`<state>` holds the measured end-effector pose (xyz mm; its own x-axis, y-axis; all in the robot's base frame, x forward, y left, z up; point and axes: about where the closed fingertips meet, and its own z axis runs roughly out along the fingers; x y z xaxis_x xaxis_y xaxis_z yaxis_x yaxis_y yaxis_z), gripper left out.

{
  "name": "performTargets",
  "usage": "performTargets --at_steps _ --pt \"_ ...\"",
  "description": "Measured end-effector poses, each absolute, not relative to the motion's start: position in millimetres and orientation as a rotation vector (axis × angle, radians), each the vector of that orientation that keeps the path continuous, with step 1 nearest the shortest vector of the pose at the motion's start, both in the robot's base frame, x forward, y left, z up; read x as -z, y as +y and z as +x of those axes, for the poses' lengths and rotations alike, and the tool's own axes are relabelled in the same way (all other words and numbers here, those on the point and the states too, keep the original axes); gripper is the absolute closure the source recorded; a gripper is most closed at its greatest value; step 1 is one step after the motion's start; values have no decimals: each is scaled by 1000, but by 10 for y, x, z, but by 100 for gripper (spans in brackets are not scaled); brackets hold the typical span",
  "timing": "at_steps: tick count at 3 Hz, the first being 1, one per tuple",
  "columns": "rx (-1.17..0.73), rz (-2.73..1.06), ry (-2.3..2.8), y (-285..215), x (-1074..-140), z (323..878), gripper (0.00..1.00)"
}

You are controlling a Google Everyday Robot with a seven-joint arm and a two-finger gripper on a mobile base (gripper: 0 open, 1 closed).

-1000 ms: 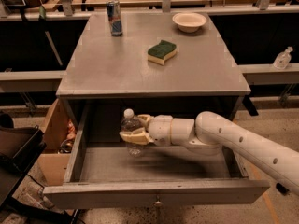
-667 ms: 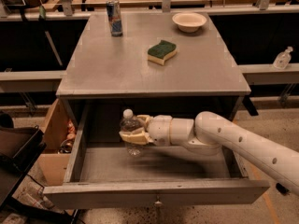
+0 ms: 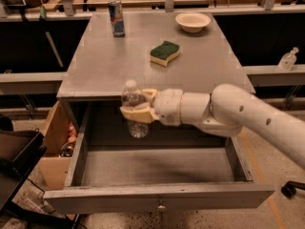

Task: Pick water bottle from top drawer and place on counter

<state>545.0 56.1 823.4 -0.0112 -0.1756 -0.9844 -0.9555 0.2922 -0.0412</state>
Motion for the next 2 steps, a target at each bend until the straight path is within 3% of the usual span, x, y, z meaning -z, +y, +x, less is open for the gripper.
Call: performTargets --at_steps 2 --pt "-806 -1079 1471 522 -9478 5986 100"
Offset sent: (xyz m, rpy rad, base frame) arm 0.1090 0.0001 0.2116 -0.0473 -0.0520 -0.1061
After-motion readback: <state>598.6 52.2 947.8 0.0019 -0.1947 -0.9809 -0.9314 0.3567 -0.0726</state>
